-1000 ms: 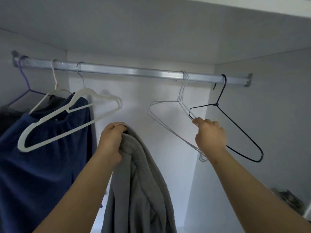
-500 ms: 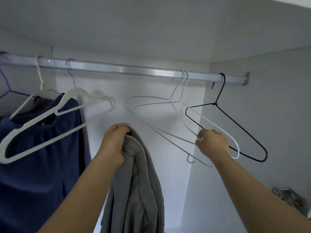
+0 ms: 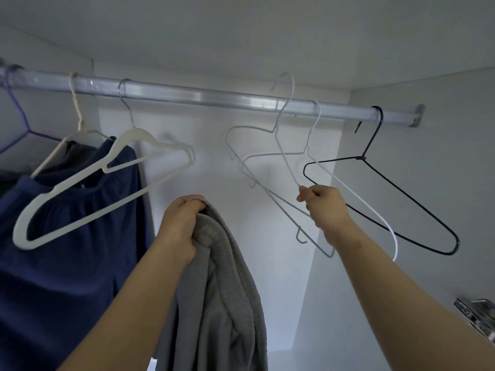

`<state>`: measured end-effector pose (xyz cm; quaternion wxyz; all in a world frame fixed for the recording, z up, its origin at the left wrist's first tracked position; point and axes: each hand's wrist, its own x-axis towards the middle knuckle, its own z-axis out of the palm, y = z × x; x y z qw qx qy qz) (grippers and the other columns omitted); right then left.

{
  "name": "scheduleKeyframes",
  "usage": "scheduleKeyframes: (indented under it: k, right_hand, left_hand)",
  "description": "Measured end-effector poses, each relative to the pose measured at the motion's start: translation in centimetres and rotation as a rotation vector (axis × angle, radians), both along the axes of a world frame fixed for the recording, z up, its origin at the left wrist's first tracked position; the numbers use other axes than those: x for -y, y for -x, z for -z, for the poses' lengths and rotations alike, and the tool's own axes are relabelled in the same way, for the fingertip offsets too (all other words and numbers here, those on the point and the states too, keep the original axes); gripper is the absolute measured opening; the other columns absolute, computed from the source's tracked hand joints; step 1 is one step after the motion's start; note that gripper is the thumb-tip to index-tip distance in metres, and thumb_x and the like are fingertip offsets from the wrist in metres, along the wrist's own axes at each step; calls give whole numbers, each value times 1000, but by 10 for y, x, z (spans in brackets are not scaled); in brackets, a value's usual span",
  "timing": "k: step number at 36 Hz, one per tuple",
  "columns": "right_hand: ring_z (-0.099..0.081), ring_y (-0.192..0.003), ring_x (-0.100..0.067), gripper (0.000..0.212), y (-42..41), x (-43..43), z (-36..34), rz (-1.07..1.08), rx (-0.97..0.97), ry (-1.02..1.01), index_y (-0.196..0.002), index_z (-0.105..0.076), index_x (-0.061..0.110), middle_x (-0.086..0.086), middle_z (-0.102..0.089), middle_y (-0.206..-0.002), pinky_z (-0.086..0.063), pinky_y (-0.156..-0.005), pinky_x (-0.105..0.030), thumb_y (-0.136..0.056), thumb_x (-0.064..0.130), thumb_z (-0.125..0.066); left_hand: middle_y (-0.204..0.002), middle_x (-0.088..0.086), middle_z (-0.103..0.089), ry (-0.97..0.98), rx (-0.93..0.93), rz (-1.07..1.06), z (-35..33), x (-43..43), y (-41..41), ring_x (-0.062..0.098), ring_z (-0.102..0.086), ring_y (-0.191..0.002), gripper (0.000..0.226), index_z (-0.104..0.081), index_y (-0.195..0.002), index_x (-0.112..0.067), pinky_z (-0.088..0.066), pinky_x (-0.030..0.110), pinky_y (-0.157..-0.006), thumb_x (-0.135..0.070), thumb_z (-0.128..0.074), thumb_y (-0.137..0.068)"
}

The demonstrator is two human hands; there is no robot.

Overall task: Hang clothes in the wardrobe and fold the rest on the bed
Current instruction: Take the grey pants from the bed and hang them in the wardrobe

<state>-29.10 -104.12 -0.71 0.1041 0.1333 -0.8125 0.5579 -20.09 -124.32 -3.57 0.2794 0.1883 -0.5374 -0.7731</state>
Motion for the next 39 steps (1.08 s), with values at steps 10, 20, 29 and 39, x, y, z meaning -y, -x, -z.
scheduleKeyframes:
  k: [10,20,29,39]
  right_hand:
    - [-29,-49,-13,30,-25,4,56,-90,94,102,-59,-55,11,4,-36,-48,-25,-50,-24,-86,21,-64]
    - [-34,-44,-2,31,-58,-6,138,-215,196,-81,-62,-53,7,14,-40,-43,-31,-47,-10,-84,23,-67]
    - [-38,-40,-2,39,-85,-30,200,-238,373,-223,-51,-45,15,13,-38,-37,-30,-45,-8,-83,19,-68]
    - [-55,-66,-9,14,-105,1,201,-343,468,23,-91,-58,31,5,-60,-77,-46,-65,-20,-87,18,-61]
  left_hand:
    - [-83,4,-57,58,108,91,24,3,-11,15,-53,-74,21,-62,-82,-23,-46,26,-62,-11,-48,-93]
    - [-94,7,-57,-59,199,304,65,-11,-13,17,-54,-84,35,-50,-122,-21,-47,26,-75,-4,-48,-91]
    - [-67,6,-59,-214,238,387,113,-23,-21,21,-54,-69,25,-60,-81,-14,-46,30,-70,2,-43,-90]
    - [-52,3,-58,73,422,438,142,-62,-26,20,-52,-65,29,-57,-61,-11,-44,29,-66,8,-52,-82]
